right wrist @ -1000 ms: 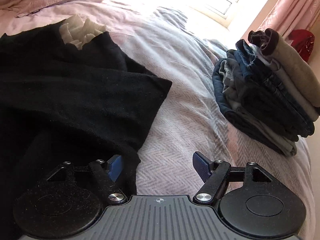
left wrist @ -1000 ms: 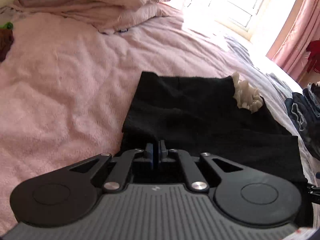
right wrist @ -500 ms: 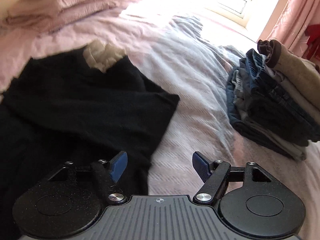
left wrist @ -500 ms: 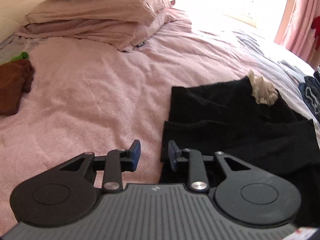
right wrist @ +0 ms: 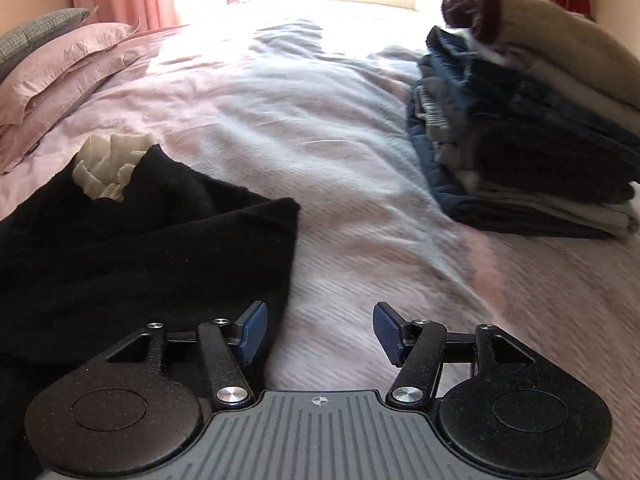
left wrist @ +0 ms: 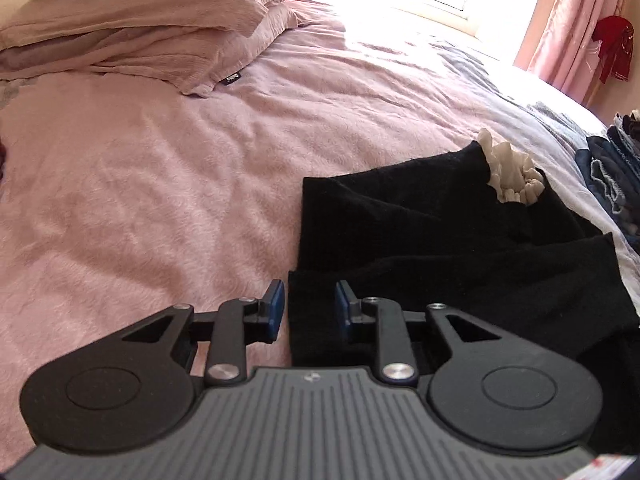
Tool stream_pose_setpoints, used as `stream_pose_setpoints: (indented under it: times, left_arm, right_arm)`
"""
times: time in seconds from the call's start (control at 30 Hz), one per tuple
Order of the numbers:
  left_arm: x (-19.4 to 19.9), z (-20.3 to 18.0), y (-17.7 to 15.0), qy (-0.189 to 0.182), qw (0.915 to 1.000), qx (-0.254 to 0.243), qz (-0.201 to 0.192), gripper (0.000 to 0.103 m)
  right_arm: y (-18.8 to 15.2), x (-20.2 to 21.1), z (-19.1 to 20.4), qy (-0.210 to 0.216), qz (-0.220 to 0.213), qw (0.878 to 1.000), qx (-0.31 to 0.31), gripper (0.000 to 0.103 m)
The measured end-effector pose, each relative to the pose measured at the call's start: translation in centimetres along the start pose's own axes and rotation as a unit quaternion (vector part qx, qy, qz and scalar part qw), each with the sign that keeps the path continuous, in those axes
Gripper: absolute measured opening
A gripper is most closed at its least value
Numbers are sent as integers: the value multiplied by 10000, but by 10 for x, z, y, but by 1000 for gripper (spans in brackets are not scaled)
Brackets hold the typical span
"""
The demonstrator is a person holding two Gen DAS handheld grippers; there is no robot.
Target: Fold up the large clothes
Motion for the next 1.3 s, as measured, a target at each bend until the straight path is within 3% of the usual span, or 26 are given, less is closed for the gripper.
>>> stream_pose_setpoints:
  times: [0.1, 0.2, 0.3, 0.4, 0.47, 0.53, 0.6, 0.73, 0.83, 0.9, 1.07, 1.17, 1.3]
  left_arm:
    - [30, -17, -19, -211, 9990, -295, 253, 22]
    - [41, -47, -48, -574, 9946, -558, 660, 22]
    - [50, -73, -89, -699, 9872, -862, 1147, 22]
    - [74, -86, -142, -420, 9794, -1324, 1467, 23]
    - [98, -84, -170, -257, 9781, -1200, 1679, 23]
    - [122, -81, -195, -85, 9791, -877, 1834, 23]
    - [144, -89, -215, 140, 9788, -832, 1865, 22]
    - [181, -117, -226, 587, 9819, -156, 1796, 21]
    - [223, -158, -215, 828, 9857, 68, 1468, 23]
    - [257, -189, -207, 737, 9895, 162, 1233, 33]
    - [331, -261, -192, 833, 9931, 111, 816, 45]
    - [366, -297, -186, 993, 9927, 38, 689, 45]
    - [396, -329, -178, 1125, 9921, -42, 560, 49]
  right_arm:
    - [-26, 54, -2, 387, -55, 9992, -41, 57]
    - [-53, 85, 26, 813, 31, 9966, 161, 57]
    - [-94, 93, 60, 779, 346, 9950, 514, 57]
    - [-152, 100, 70, 312, 856, 9877, 1270, 57]
    - [-189, 118, 61, 84, 843, 9805, 1774, 57]
    - [-216, 136, 42, 74, 1052, 9799, 1692, 57]
    - [-228, 150, 18, 217, 1306, 9851, 1095, 57]
    - [-223, 175, -7, 421, 1679, 9828, 648, 57]
    - [-200, 221, -28, 833, 1198, 9884, 427, 57]
    - [-181, 254, -39, 1152, 942, 9881, 400, 57]
    - [-147, 335, -62, 1748, 399, 9819, 612, 65]
    - [-139, 381, -67, 1896, 60, 9785, 812, 67]
    - [-139, 422, -76, 1995, -84, 9752, 959, 69]
Point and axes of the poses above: each gripper's, at about its wrist camera, not at the fingertips, and x roughly against the way its jaws point, z to its left, y to its top, the point moved 1 cm from there along -x, roughly the way its jaws point, and after that the axes turned 15 degrees about -y, right-handed, at the moved point
